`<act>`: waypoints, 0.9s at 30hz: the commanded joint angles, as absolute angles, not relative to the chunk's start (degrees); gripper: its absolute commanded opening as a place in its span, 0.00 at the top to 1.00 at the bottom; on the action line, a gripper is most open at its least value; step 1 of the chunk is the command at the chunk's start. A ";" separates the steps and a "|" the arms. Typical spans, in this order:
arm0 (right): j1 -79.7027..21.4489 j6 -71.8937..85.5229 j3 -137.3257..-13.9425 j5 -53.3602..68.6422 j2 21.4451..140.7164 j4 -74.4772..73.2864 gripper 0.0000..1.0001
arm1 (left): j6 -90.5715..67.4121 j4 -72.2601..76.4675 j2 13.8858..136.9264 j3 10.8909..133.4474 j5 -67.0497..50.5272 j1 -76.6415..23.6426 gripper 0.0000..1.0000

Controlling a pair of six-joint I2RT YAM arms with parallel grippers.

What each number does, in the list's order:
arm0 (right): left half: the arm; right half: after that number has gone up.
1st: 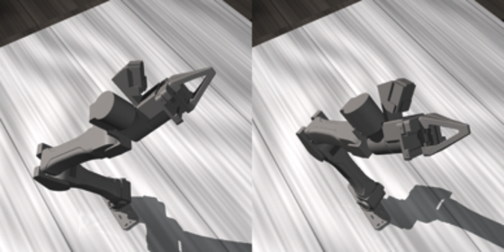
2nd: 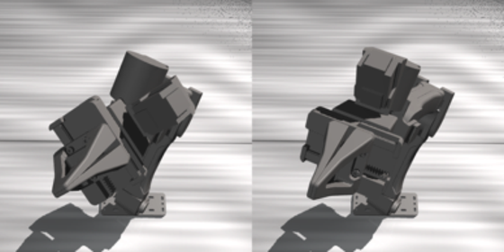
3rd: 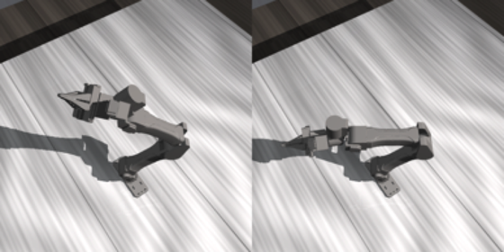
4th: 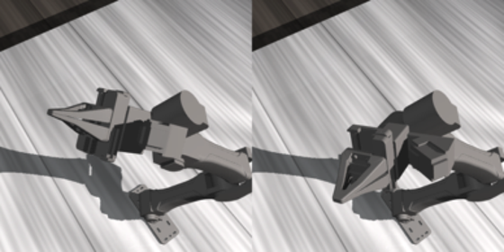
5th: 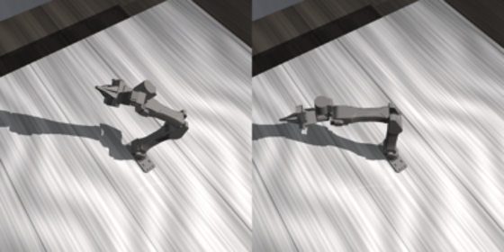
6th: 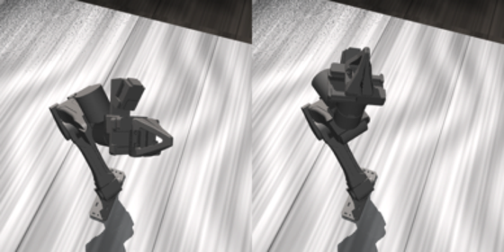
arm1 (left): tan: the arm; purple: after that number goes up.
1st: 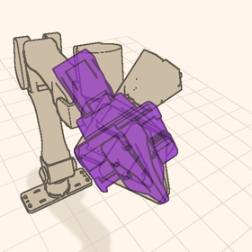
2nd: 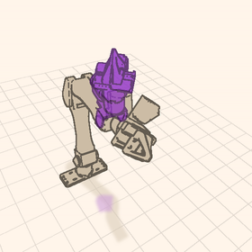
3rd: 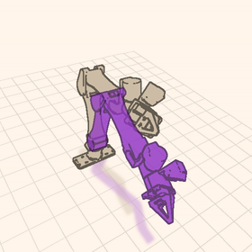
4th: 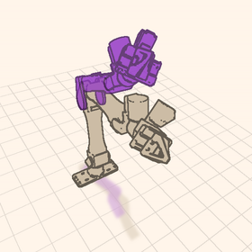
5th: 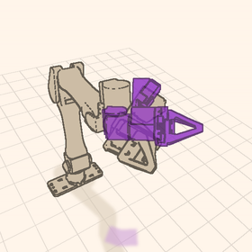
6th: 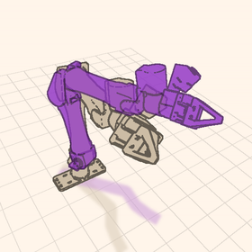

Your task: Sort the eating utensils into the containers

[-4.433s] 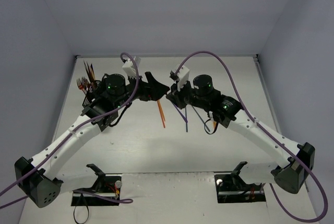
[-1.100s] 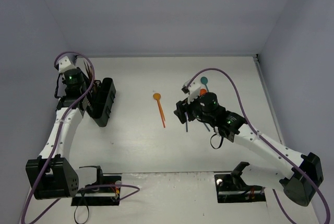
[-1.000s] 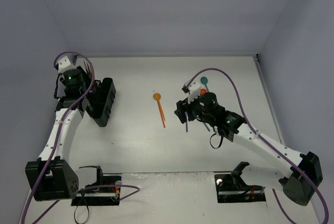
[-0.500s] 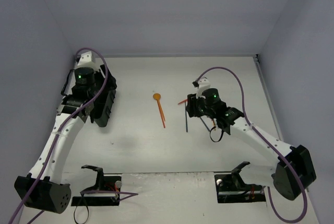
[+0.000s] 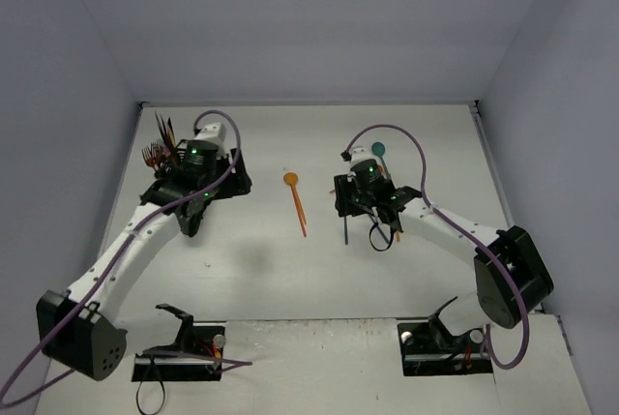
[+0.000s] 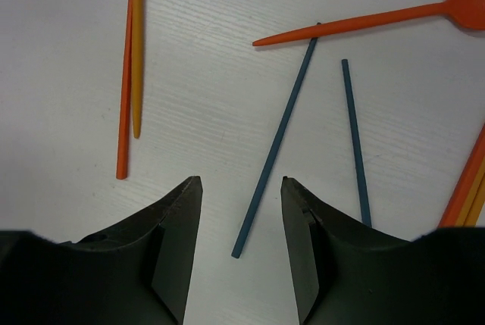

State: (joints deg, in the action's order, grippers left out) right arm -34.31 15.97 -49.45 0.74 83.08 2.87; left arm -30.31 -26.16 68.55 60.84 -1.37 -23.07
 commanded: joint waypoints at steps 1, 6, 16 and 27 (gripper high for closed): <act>-32.24 19.73 -47.70 -5.28 77.96 4.58 0.56 | -36.86 -20.61 78.67 68.19 4.46 -29.30 0.39; -30.48 19.93 -44.77 -6.45 72.92 3.36 0.55 | -40.88 -20.64 92.40 76.91 9.12 -32.10 0.40; -29.16 19.49 -43.15 -4.89 68.43 2.64 0.54 | -44.93 -24.41 109.92 89.09 12.43 -34.06 0.40; -29.09 18.47 -43.07 -4.04 69.78 2.81 0.54 | -45.26 -24.43 116.07 91.67 13.19 -36.03 0.54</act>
